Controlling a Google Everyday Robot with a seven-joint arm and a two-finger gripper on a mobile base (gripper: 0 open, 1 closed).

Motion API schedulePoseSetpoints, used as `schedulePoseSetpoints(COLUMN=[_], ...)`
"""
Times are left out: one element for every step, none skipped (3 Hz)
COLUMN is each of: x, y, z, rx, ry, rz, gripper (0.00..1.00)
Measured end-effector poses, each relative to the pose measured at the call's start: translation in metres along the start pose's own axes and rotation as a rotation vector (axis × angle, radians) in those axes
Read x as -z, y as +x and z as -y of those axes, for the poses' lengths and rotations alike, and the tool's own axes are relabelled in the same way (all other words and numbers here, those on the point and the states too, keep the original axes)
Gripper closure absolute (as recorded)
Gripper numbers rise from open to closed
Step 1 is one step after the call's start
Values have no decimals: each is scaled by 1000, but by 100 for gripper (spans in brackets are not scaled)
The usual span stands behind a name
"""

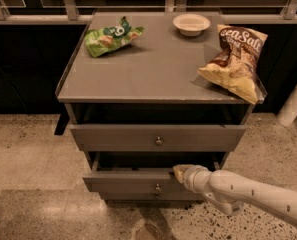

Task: Open middle drawer

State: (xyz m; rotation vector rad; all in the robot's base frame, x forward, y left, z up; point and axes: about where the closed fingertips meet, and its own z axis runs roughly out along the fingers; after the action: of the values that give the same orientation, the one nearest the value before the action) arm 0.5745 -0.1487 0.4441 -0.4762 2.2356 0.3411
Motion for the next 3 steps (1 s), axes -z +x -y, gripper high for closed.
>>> schedulePoseSetpoints(x=[-12,-23,-10], y=[5,1,14], z=[-1,-3,0], rx=[-17,-15,-57], ry=[27,38,31], rz=[-19,-27,-61], gripper=[100,100,100])
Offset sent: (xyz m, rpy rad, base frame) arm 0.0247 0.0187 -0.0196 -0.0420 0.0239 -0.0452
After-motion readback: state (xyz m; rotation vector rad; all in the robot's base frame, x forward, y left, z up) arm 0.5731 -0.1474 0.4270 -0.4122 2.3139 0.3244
